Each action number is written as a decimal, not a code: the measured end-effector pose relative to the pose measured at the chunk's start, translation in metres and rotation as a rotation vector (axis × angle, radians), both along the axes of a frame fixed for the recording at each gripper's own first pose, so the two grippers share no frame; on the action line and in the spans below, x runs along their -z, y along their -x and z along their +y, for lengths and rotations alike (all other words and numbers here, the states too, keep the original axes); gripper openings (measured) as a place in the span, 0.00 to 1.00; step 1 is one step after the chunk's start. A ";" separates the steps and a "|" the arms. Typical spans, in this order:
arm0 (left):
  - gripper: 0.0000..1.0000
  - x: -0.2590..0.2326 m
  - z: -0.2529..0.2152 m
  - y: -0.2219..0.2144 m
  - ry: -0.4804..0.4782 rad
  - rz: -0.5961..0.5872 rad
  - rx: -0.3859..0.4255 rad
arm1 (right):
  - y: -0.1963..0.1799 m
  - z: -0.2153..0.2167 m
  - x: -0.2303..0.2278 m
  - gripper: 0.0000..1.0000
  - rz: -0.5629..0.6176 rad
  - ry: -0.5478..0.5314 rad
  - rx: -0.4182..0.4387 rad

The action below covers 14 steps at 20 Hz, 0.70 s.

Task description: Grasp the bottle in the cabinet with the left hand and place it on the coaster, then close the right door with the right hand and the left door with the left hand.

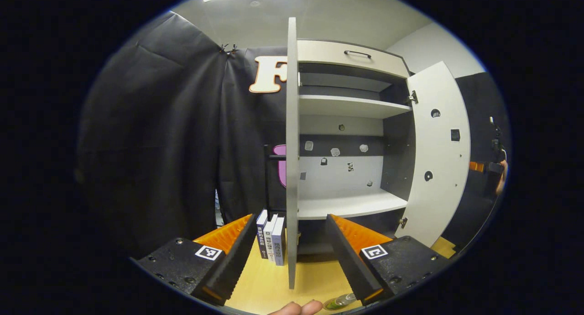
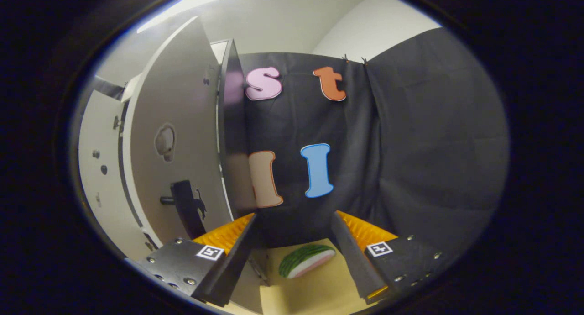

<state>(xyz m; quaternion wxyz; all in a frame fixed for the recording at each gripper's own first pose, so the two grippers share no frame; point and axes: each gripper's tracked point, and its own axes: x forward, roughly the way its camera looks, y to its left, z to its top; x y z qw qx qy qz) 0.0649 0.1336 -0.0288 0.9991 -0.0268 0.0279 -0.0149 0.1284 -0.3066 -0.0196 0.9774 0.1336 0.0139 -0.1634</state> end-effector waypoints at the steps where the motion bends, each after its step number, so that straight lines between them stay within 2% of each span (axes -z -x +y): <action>1: 0.95 0.002 0.003 0.000 0.007 0.006 -0.007 | -0.008 0.010 -0.002 0.93 -0.009 -0.028 -0.022; 2: 0.96 0.003 0.006 0.000 0.009 0.009 -0.013 | -0.010 0.015 -0.005 0.98 -0.006 -0.037 -0.044; 3: 0.95 0.004 0.010 0.001 0.005 0.008 -0.021 | -0.017 0.020 -0.008 0.88 -0.026 -0.013 -0.064; 4: 0.95 0.003 0.013 0.002 0.000 0.007 -0.029 | -0.016 0.021 -0.012 0.93 -0.036 0.012 -0.063; 6: 0.95 0.003 0.012 0.002 -0.006 0.008 -0.038 | -0.015 0.026 -0.017 0.93 -0.035 0.077 -0.065; 9: 0.95 0.003 0.007 0.004 0.002 0.013 -0.035 | -0.021 0.052 -0.027 0.93 -0.030 0.173 -0.116; 11: 0.95 0.002 -0.001 0.003 0.002 0.011 -0.026 | -0.028 0.069 -0.029 0.93 -0.033 0.168 -0.149; 14: 0.95 0.002 -0.009 0.001 -0.007 0.009 -0.021 | -0.043 0.091 -0.019 0.93 -0.003 0.100 -0.146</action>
